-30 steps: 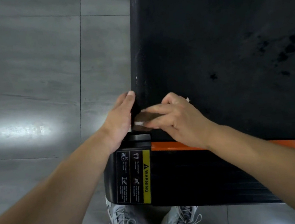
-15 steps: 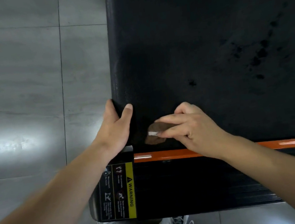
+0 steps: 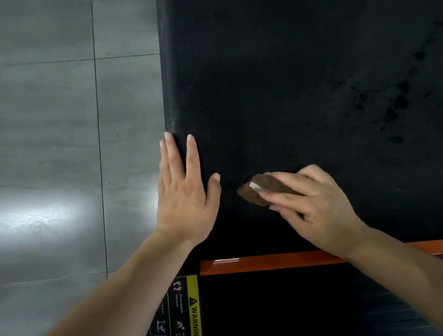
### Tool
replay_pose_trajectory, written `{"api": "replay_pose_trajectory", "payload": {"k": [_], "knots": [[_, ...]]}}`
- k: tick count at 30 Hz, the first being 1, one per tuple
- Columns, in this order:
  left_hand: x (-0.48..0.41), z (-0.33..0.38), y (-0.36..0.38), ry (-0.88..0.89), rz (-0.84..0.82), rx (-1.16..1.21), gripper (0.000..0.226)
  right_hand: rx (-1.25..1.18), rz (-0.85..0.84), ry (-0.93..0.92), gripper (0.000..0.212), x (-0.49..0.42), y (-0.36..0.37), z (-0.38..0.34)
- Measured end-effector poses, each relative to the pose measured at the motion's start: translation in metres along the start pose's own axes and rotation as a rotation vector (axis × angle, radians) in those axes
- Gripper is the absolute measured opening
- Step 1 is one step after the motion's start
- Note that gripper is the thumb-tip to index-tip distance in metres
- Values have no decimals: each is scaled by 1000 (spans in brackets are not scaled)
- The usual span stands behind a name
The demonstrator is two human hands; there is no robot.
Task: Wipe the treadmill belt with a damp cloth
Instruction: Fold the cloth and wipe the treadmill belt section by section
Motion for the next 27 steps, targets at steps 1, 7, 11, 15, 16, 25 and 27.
{"api": "replay_pose_trajectory", "payload": {"k": [1, 7, 11, 15, 16, 25, 27], "knots": [[-1, 0, 0, 2, -4, -28, 76, 34, 14, -12, 27, -9, 1, 6], [-18, 11, -4, 133, 27, -279, 80, 218, 283, 279, 31, -142, -29, 89], [-43, 35, -7, 174, -13, -363, 85, 184, 223, 232, 32, -125, -27, 82], [-52, 49, 0, 102, -39, -356, 91, 143, 76, 89, 34, -57, -21, 63], [-52, 49, 1, 90, -46, -352, 90, 152, 65, 68, 34, -52, -22, 62], [-56, 56, -3, 22, -155, -337, 88, 192, 234, 332, 34, -163, -35, 111], [-58, 60, -5, 19, -165, -334, 89, 160, 191, 252, 31, -126, -28, 89]]}}
Point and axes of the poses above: each hand's wrist, its own x-axis away from the middle knuckle, its own y-axis out of the palm, z = x × y, the point moved 6 cm from there along -x, towards the middle knuckle, and after that the axes turned 1 degree about -z, right-handed, at the moved point
